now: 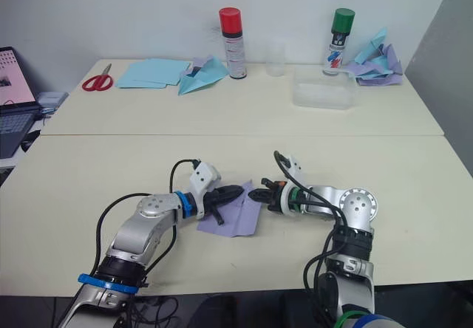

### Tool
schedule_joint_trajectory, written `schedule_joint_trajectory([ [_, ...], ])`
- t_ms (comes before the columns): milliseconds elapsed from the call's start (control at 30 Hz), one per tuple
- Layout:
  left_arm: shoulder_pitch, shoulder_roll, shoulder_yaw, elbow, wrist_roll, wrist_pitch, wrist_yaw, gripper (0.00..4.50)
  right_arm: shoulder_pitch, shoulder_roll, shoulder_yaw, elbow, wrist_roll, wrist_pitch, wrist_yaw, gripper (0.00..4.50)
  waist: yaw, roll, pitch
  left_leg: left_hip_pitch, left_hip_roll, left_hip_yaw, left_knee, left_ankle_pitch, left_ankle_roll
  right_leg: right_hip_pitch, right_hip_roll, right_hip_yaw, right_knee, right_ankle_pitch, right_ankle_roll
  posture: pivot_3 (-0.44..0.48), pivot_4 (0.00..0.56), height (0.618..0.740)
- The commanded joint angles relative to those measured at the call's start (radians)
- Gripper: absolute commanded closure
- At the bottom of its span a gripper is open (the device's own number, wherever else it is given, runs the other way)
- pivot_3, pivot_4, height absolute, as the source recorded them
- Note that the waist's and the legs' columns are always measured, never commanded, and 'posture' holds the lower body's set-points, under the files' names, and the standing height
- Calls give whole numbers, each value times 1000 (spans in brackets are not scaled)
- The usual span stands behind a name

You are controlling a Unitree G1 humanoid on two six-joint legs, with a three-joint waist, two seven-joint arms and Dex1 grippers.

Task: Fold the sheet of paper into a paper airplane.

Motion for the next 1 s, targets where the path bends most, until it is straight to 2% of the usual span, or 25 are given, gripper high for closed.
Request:
schedule_joint_trajectory([
  [33,9,5,-33,19,3,28,-29,4500,-31,32,7,-4,-10,-3,24,4467,0,0,0,0,0,0,0,0,0,0,0,0,0,0,0,0,150,740],
  [200,7,7,-11,29,-1,38,-28,4500,-40,52,50,43,-69,-65,61,4467,0,0,0,-1,0,0,0,0,0,0,0,0,0,0,0,0,150,740],
  [433,47,113,57,-1,-1,73,-11,4500,-62,47,118,117,-121,-143,146,4467,-18,0,0,1,1,0,0,0,0,-1,0,1,2,0,0,0,150,740],
  [533,88,140,55,-38,-11,92,-21,4500,-68,47,133,130,-128,-152,169,3874,-27,0,0,2,2,-1,-1,0,0,-1,0,1,2,0,0,0,150,740],
  [733,120,142,61,-68,-23,122,-1,4500,-84,63,136,160,-135,-168,206,1673,-28,0,0,1,2,-1,-1,0,0,-1,0,2,2,0,0,0,150,740],
  [867,125,137,53,-71,-26,129,7,4500,-111,96,91,194,-101,-186,216,298,-28,0,0,2,2,-1,-1,0,0,-1,0,2,2,0,0,0,150,740],
  [1000,123,140,49,-69,-23,128,8,4500,-127,113,73,209,-67,-193,215,298,-28,0,0,2,2,-1,-1,0,0,-1,0,2,3,0,0,0,150,740],
])
